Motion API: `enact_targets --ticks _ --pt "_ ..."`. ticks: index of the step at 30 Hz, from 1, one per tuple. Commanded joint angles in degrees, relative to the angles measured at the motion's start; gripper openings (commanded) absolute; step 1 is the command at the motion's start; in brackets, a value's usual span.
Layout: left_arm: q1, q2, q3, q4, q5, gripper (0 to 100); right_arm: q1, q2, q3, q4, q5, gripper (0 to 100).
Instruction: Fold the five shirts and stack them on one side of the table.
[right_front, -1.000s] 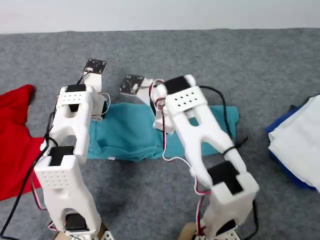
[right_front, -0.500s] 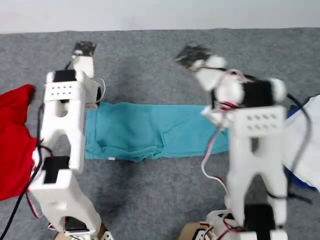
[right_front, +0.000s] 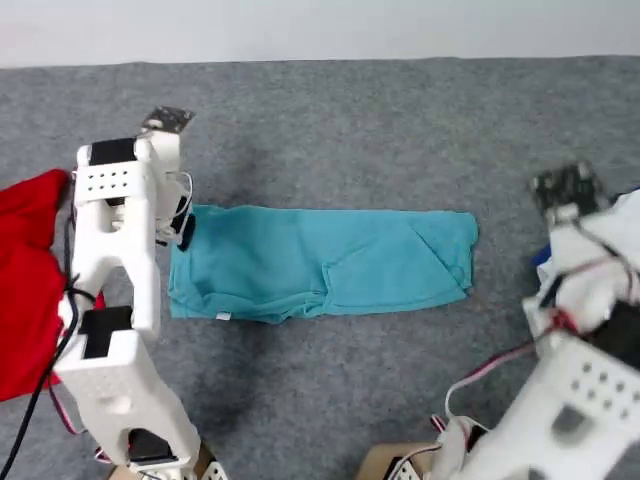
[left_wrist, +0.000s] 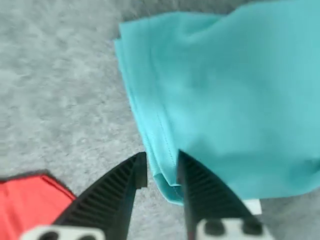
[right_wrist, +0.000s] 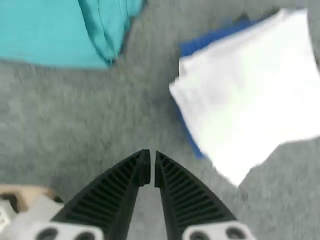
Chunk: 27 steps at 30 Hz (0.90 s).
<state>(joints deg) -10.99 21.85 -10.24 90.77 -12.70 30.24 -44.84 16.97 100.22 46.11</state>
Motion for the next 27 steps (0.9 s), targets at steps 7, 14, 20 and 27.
enact_targets --ticks 7,14,20,27 --pt "0.0 0.79 -1.27 7.65 -5.8 16 7.69 -18.15 13.8 1.8 8.35 3.2" --pt "-1.41 0.79 9.63 8.0 -12.48 16 7.87 -20.62 14.15 1.8 8.35 3.2" --pt "-7.21 0.79 15.43 7.74 -16.7 12 7.87 -20.62 14.15 1.8 8.35 3.2" --pt "-7.82 0.09 14.64 9.76 -17.32 11 7.69 -20.79 14.07 1.8 8.35 3.2"
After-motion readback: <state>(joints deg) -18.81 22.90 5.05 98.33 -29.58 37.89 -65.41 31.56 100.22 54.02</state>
